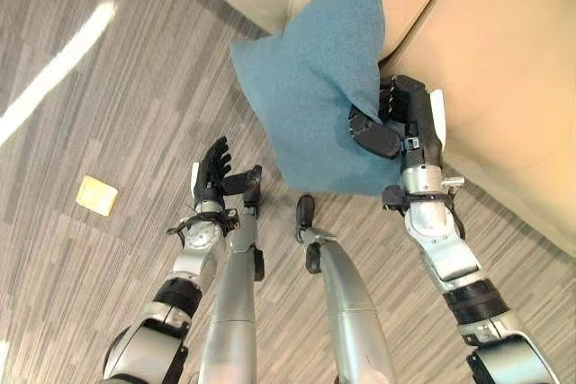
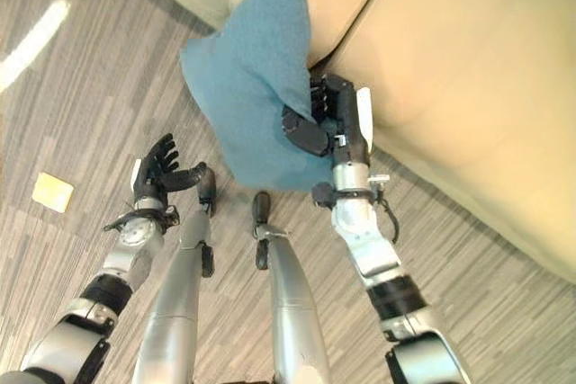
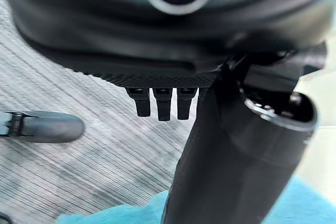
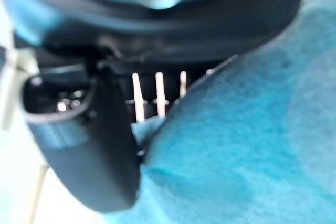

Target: Pick up all the scattered cushions and arrange them neatly on the sofa.

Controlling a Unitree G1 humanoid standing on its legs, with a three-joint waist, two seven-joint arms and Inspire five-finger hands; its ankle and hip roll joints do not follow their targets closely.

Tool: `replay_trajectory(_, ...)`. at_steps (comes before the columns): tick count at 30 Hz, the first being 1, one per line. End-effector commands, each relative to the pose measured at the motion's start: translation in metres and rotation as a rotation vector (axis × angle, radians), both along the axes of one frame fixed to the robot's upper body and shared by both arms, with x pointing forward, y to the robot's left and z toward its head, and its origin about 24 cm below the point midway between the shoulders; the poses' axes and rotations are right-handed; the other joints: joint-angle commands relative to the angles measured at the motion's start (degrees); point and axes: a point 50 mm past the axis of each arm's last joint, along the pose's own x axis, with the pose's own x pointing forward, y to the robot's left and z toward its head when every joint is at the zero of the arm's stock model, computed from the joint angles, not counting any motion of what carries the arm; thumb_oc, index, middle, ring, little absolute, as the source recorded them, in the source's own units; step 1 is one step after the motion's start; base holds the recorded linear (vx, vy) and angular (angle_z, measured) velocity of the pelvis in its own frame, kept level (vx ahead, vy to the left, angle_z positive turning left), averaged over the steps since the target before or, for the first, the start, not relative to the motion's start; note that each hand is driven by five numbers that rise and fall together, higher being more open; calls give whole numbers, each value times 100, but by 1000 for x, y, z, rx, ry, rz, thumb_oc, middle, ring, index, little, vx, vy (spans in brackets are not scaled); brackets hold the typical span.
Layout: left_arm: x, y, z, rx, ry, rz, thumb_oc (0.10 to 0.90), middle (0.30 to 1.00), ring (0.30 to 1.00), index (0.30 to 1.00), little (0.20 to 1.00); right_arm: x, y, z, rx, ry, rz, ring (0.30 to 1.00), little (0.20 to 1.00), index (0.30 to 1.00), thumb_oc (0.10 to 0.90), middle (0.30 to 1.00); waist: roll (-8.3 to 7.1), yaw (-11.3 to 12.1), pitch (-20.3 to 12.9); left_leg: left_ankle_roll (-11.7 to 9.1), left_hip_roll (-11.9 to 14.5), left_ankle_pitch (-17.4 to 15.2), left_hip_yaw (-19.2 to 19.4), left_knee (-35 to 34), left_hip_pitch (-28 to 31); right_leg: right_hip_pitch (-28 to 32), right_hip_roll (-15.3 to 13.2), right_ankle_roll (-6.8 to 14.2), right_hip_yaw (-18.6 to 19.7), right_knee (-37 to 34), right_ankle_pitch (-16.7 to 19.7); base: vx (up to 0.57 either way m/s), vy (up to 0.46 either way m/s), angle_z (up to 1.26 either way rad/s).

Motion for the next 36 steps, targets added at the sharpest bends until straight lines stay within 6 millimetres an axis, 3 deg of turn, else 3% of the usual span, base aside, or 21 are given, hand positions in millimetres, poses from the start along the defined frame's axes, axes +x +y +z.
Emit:
replay_trajectory(1, -19, -14, -30, -53, 49, -38, 800, 900, 900, 900, 900, -34, 3, 66, 91, -432, 102, 300, 300, 300, 400, 300, -91, -2, -932, -149, 1, -1217, 94, 154, 675, 470, -64, 706, 169, -1600, 1072, 0, 0, 0)
replay_trajectory(6, -35, -12, -47, -82, 98, -36, 800, 900, 900, 900, 900, -42, -8, 54, 109, -397, 82, 300, 300, 300, 400, 300, -205, 8, -1074, -166, 2, -1166, 105, -240, 1629, 1405, -31, 715, 106, -2027, 1125, 36, -13, -3)
replay_trajectory(7, -48, -8, -57, -95, 124, -35, 800, 900, 900, 900, 900, -49, -17, 49, 105, -385, 67, 300, 300, 300, 400, 300, -245, 11, -1285, -173, 5, -1139, 124, -506, 2202, 2018, -13, 720, 99, -2326, 1129, 96, -8, -10)
replay_trajectory(12, -62, -1, -67, -96, 150, -25, 800, 900, 900, 900, 900, -55, -25, 46, 86, -370, 68, 300, 300, 300, 400, 300, -282, 22, -1586, -177, -18, -1071, 176, -841, 2843, 2757, 54, 730, 136, -2728, 1146, 67, 9, -7)
replay_trajectory(16, -79, 17, -80, -95, 193, 4, 800, 900, 900, 900, 900, -64, -38, 40, 59, -329, 95, 300, 300, 300, 400, 300, -262, -28, -2184, -189, 38, -1048, 339, -1364, 3790, 3655, 135, 774, 235, -3150, 1151, 163, 43, -9)
replay_trajectory(23, -88, 22, -86, -136, 210, 0, 800, 900, 900, 900, 900, -69, -41, 42, 98, -325, 170, 300, 300, 300, 400, 300, -224, -71, -2583, -194, 69, -1147, 493, -1557, 4357, 4178, 172, 799, 349, -3455, 1186, 106, 27, -11)
replay_trajectory(26, -91, 22, -91, -180, 228, -12, 800, 900, 900, 900, 900, -73, -36, 52, 129, -358, 263, 300, 300, 300, 400, 300, -224, -109, -2819, -209, 101, -1225, 639, -1557, 4557, 4412, 177, 820, 434, -3600, 1245, 86, 29, -27)
replay_trajectory(36, -80, 13, -79, -221, 168, -74, 800, 900, 900, 900, 900, -80, -22, 68, 180, -429, 423, 300, 300, 300, 400, 300, -186, -227, -3073, -228, 125, -1317, 735, -1557, 4817, 4661, 191, 805, 525, -3679, 1244, 38, 20, -11)
